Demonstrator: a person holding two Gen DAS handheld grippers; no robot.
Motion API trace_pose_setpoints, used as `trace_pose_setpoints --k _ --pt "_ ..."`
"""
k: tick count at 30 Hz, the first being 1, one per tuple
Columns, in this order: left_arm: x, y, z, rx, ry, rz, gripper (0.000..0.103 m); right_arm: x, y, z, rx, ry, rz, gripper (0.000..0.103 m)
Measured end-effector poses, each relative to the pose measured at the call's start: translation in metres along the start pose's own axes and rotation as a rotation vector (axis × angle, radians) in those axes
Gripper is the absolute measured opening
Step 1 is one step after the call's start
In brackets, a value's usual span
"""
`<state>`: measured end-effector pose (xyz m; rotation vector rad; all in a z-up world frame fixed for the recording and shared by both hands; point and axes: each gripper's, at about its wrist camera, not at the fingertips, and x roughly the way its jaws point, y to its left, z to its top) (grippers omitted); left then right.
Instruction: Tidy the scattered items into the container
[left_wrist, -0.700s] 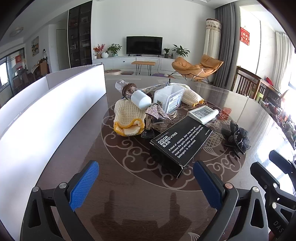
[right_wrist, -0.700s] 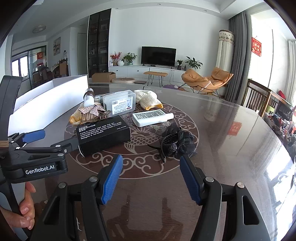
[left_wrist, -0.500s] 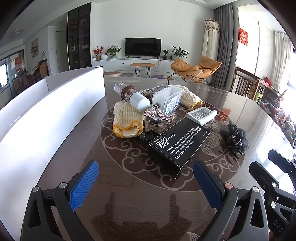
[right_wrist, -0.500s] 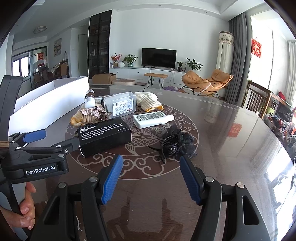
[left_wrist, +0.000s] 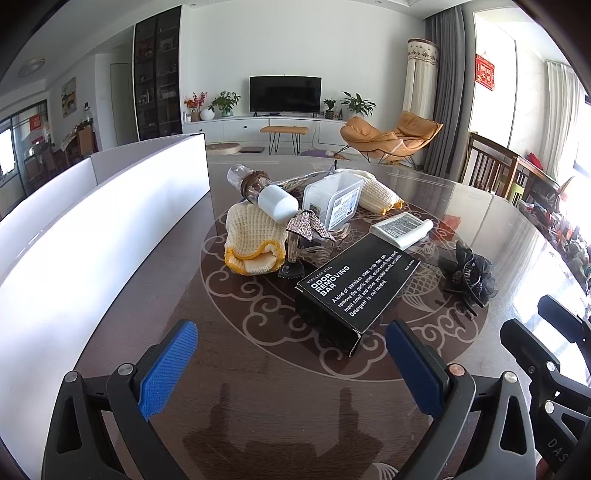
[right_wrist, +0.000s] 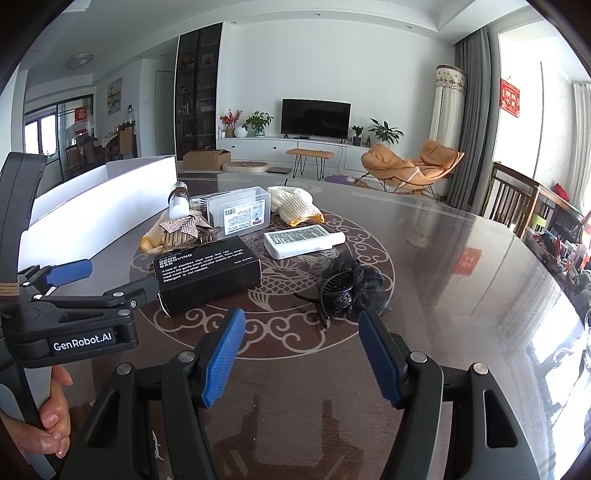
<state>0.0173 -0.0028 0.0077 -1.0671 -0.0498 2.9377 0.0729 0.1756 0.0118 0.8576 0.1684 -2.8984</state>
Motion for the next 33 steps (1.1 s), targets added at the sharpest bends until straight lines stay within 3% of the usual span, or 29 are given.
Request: trace_pose_setpoints --k 33 --pt "-0.0002 0.0006 -0.0004 -0.005 0.0 0.001 0.103 0.0005 -0.0015 0.0001 0.006 0.005 0.007 0.066"
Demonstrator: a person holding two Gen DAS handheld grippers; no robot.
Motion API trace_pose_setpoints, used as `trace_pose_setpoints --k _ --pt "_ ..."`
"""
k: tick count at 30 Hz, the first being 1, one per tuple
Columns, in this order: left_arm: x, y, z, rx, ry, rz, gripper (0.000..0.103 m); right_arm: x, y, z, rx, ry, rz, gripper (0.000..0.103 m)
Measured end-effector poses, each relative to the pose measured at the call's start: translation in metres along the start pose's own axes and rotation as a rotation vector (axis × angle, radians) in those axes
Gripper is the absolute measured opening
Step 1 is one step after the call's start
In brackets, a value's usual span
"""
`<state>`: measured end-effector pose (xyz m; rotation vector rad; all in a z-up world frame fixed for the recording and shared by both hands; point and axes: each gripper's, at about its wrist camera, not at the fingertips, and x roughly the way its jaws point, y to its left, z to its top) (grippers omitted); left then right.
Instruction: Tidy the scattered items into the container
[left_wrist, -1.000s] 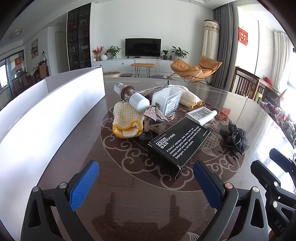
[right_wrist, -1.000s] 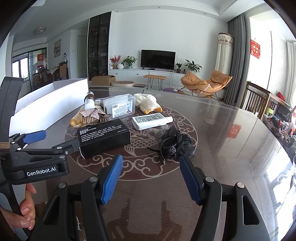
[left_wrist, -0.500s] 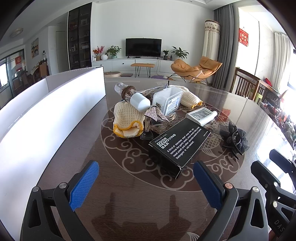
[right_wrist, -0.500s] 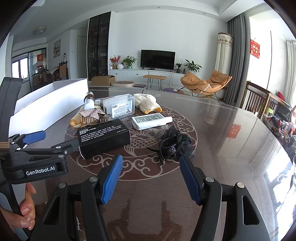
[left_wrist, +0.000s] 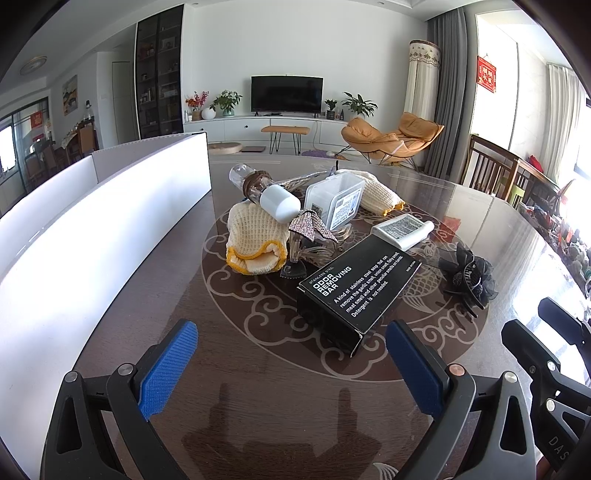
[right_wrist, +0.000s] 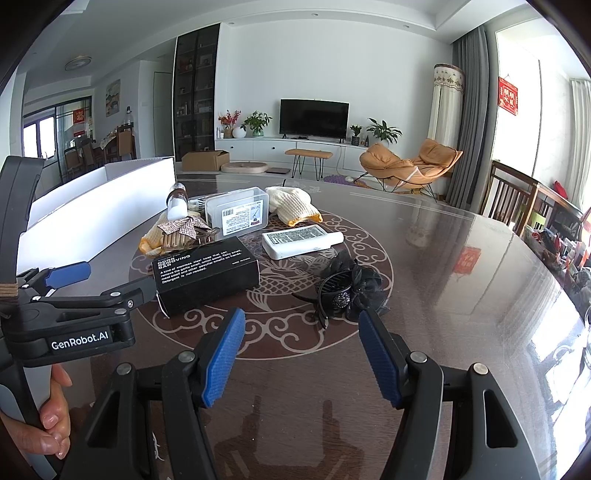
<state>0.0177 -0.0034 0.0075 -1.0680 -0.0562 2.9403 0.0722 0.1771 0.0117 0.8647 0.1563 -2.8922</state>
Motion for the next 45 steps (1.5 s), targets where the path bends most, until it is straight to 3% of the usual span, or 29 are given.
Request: trace_pose_setpoints --k 11,21,24,28,35,40,45 --pt "0.004 -0.002 0.0 0.011 0.023 0.001 0.103 0.002 -0.003 0.0 0.007 0.014 0.005 0.066" --pt "0.026 -0.024 -0.004 0.119 0.144 0.029 0.103 0.032 -0.01 -0.001 0.057 0.162 0.01 0.066" --pt "0.039 -0.024 -0.004 0.117 0.216 0.037 0.103 0.041 -0.011 -0.003 0.064 0.209 0.019 0.066" --pt "0.052 -0.016 -0.003 0.077 0.284 -0.011 0.103 0.055 -0.012 -0.006 0.07 0.271 0.018 0.066" --pt "0.073 -0.026 0.016 0.101 0.284 -0.033 0.103 0.066 -0.021 -0.009 0.116 0.318 0.031 0.066" --pt "0.104 -0.037 0.041 0.178 0.267 -0.111 0.103 0.067 -0.015 -0.01 0.083 0.326 0.01 0.066" --pt "0.105 -0.039 0.045 0.191 0.261 -0.124 0.103 0.069 -0.016 -0.01 0.088 0.326 0.016 0.066"
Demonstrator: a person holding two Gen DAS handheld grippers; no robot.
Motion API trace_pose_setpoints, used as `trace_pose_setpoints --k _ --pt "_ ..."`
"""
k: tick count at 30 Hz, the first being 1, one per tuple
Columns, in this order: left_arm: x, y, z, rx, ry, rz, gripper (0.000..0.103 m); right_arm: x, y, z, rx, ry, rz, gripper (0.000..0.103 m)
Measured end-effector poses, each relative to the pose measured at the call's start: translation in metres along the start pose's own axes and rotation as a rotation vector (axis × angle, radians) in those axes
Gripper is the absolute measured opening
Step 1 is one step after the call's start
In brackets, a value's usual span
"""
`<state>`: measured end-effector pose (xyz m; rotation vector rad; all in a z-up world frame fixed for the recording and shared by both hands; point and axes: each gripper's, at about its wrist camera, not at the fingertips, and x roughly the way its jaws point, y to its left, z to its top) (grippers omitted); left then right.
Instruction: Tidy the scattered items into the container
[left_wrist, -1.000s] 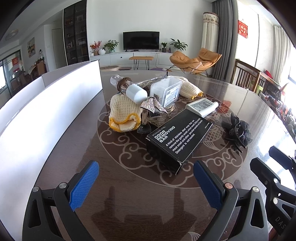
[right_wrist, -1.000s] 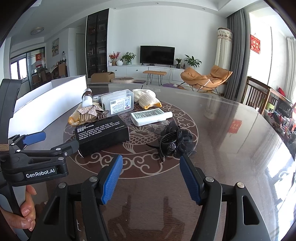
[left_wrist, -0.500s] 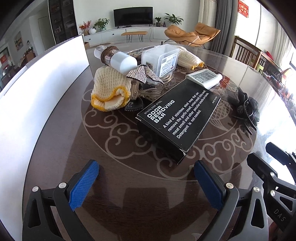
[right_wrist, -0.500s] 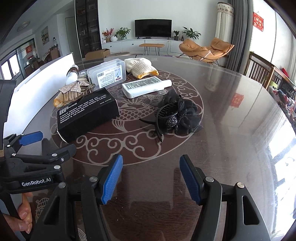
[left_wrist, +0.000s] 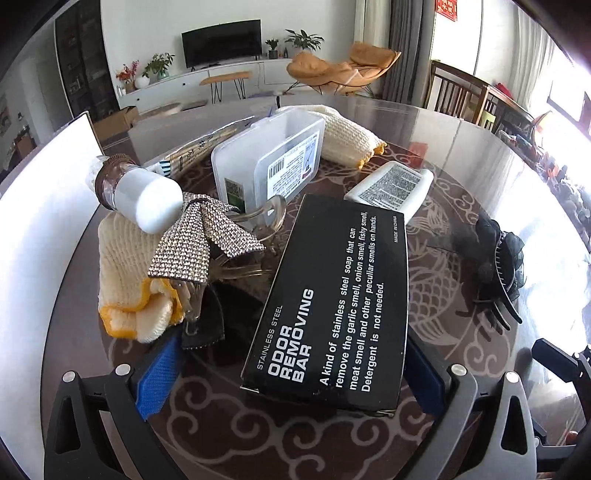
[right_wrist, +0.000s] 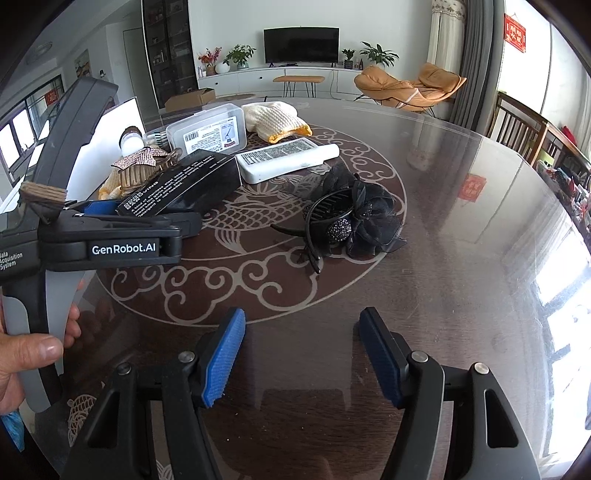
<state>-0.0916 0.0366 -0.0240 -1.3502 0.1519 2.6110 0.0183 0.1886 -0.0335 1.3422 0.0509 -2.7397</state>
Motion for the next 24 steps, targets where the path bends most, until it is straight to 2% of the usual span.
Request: trace_pose_setpoints --k 24 --pt "0.0001 -0.0026 0.0012 0.001 -0.002 0.003 0.103 0.0005 0.0 0.001 -0.001 -0.003 0.004 0.066"
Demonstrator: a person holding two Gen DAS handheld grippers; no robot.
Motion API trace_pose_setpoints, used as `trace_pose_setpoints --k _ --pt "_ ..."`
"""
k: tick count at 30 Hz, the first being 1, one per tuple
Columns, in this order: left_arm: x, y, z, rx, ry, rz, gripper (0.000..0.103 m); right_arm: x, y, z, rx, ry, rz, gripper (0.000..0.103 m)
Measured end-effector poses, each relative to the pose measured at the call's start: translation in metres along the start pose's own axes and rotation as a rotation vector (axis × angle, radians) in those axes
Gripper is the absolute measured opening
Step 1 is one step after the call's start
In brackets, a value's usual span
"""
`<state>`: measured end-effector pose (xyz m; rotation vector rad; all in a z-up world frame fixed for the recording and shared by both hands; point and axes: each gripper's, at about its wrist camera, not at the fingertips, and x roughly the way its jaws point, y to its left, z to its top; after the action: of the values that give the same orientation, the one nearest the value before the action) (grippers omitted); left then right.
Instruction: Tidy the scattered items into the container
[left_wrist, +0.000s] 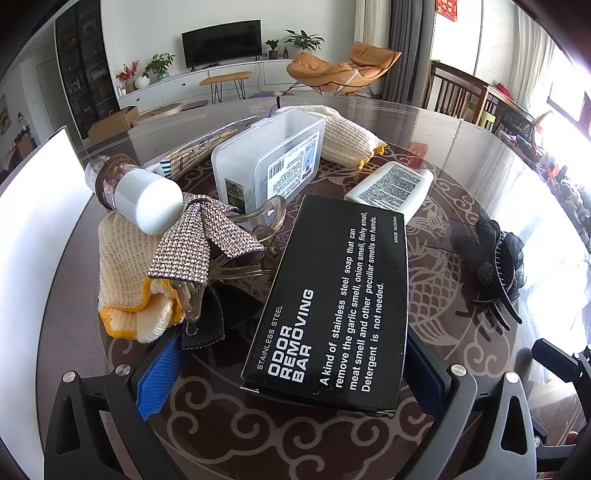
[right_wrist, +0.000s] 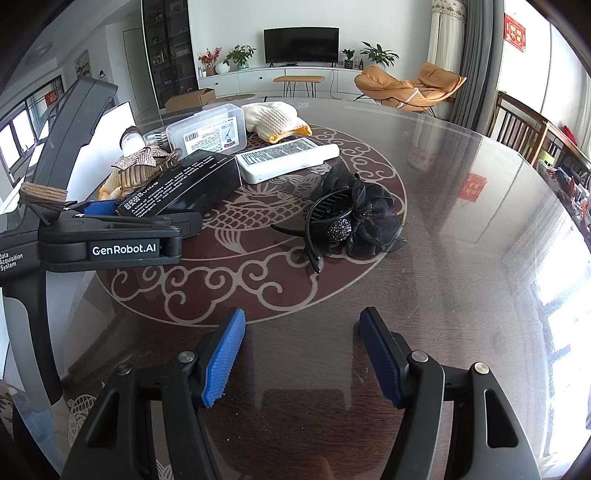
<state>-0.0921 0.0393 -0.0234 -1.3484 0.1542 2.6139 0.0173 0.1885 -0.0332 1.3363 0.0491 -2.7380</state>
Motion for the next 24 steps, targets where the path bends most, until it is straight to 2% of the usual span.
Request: trace_pose_setpoints --k 24 --pt "-0.0005 0.0 0.0004 -0.001 0.0 0.0 0.103 -0.0006 0.0007 -0.0007 -0.006 0.0 -0.005 0.067"
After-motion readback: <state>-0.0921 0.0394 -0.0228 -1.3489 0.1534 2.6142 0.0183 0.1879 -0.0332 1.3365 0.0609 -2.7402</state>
